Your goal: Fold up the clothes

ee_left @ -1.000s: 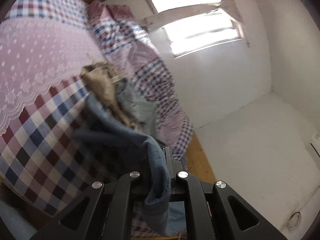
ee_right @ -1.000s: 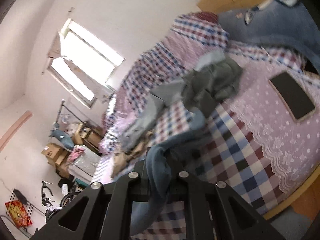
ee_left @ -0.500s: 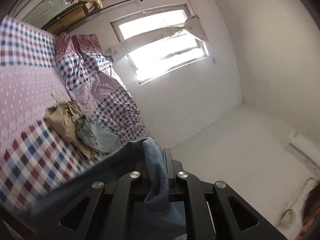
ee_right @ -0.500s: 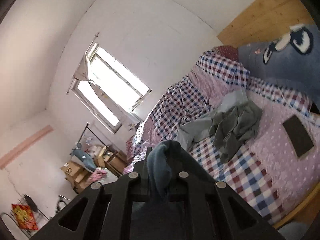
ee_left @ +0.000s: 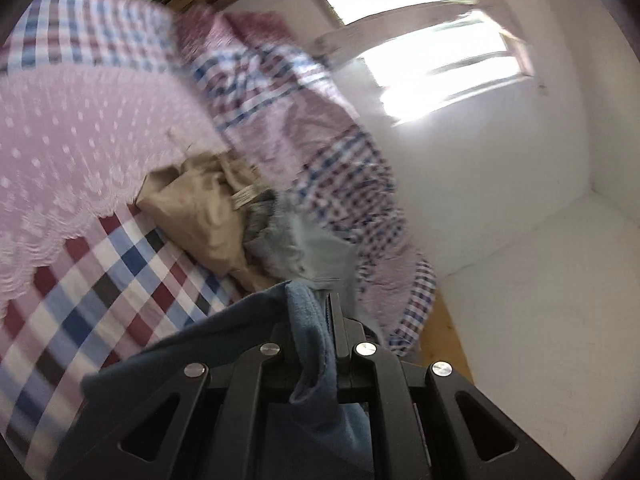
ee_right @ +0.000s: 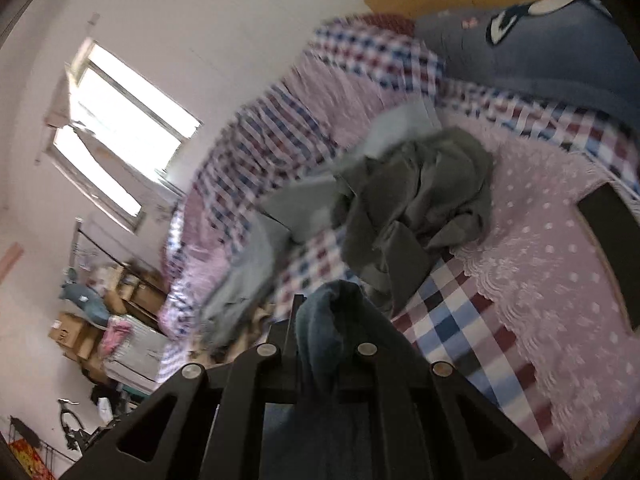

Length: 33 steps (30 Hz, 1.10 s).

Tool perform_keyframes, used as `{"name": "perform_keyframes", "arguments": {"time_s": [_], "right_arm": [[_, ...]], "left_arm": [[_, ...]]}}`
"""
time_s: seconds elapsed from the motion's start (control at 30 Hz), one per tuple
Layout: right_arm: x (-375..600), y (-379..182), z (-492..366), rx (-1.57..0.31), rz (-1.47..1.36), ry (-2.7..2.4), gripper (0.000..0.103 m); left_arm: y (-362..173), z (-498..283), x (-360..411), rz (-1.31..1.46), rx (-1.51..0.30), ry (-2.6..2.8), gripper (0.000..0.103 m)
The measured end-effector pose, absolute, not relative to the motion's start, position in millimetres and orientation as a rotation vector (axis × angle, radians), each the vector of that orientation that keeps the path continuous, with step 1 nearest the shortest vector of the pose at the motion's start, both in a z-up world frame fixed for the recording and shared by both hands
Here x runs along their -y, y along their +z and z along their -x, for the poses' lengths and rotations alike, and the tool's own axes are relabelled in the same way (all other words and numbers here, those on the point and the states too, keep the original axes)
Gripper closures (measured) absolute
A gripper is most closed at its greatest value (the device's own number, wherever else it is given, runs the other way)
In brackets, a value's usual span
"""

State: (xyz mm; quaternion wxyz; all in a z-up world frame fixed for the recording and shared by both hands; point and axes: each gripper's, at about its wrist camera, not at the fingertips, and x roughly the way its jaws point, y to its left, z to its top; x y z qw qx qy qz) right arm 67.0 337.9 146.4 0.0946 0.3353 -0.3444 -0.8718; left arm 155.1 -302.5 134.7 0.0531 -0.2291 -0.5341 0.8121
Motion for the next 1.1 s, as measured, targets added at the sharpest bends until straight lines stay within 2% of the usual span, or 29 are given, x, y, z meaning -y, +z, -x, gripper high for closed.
{"name": "perform_keyframes", "arguments": {"time_s": [0.07,0.2,0.3,0.37,0.4,0.43,0.47,0.5,0.67,0.77,0.93,1.03,1.1], "right_arm": [[-332.0,126.9,-30.4,1.003,-1.113,-2.571,0.094],[-324.4,86.1,30.4,1.008,-1.343,-2.520,0.094],[-322.0,56.0,64.1,1.016,-1.484,-2.479,0.091],[-327.1,38.3,75.2,1.057,-1.546,-2.440,0.082],[-331.9,34.8,74.5,1.089,-1.524,-2.441,0.077],[-337.3,32.8,72.9,1.120,-1.496,-2.449,0.063],[-344.3,35.8,68.6,1.146,-1.448,-2.482,0.047],[-351.3,39.1,64.1,1.170,-1.398,-2.511,0.044],[-378.3,55.8,27.3,1.253,-1.184,-2.588,0.029],[-381.1,56.8,10.6,1.218,-1.163,-2.569,0.028],[-373.7,41.1,-7.1,1.017,-1.152,-2.514,0.028],[-365.0,42.3,-3.8,0.816,-1.202,-2.533,0.028],[-355.2,55.3,-0.6,0.601,-1.158,-2.553,0.028]], "left_arm": [[109.5,-125.9,311.3,0.749,1.733,2.407,0.097],[67.0,-69.2,323.1,0.919,1.819,2.370,0.096],[35.6,-42.3,332.8,0.992,1.889,2.293,0.090],[28.7,-39.5,340.5,0.958,1.895,2.298,0.081],[28.4,-42.8,345.6,0.900,1.892,2.305,0.063],[30.0,-47.3,349.4,0.855,1.888,2.318,0.043],[31.5,-53.1,353.0,0.812,1.888,2.335,0.039],[32.6,-59.2,355.9,0.781,1.878,2.357,0.035],[40.6,-92.5,359.2,0.790,1.736,2.478,0.033],[44.4,-111.9,357.3,0.820,1.668,2.524,0.030],[54.2,-127.6,343.6,0.880,1.472,2.608,0.030],[72.8,-119.2,330.0,0.923,1.213,2.674,0.030],[87.2,-110.2,318.7,0.951,1.009,2.713,0.030]]}}
